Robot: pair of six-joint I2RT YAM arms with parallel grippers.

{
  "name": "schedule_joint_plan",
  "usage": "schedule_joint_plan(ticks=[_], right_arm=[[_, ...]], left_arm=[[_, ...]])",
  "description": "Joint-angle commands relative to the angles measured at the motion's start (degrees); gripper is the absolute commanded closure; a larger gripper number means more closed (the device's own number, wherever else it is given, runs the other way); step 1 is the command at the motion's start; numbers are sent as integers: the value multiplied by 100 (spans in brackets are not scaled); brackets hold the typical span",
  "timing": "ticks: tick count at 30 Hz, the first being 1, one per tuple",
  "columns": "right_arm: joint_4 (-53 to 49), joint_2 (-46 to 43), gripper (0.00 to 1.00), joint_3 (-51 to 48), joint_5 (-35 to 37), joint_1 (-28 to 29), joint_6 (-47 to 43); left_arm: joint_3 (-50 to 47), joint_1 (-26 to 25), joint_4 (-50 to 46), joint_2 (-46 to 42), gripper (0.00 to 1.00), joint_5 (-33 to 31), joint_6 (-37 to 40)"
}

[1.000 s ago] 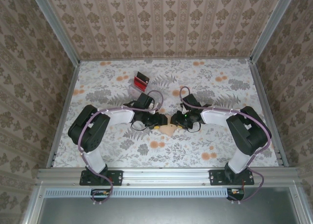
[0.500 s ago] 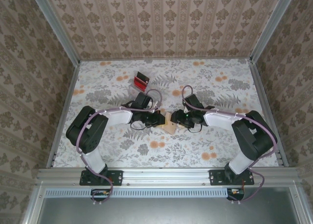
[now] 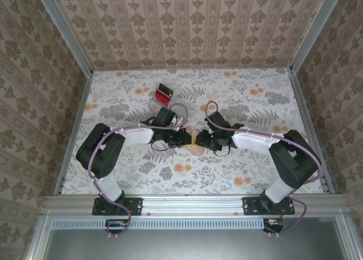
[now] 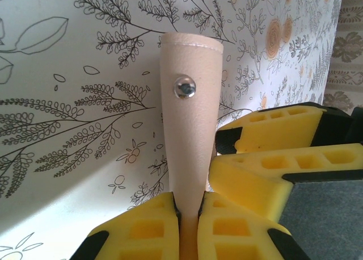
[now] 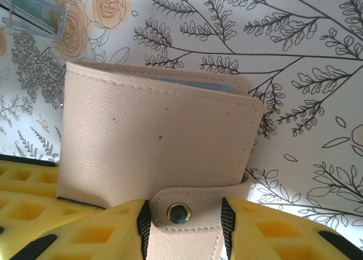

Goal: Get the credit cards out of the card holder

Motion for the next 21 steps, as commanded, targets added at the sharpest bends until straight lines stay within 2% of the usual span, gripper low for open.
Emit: schedule_joint_plan(ticks=[1,6,11,16,21], right_arm=[[-300,149,58,214,126,57,4],[-577,250,58,378,334,126,-91],[-963,240,66,420,797,175,-154],[-1435,11,72,362,1556,206,-163],[-1814,18,77,463,1823,226,-117]], left_arm=[[14,-9,25,-177,100,19,109],[19,-10,42,-191,100,21,98],[1,-10,-48,-273,100,-153,102],[-55,-1,-186,-359,100,-445,155],[-46,-1,-169,-307,100,-509,114]])
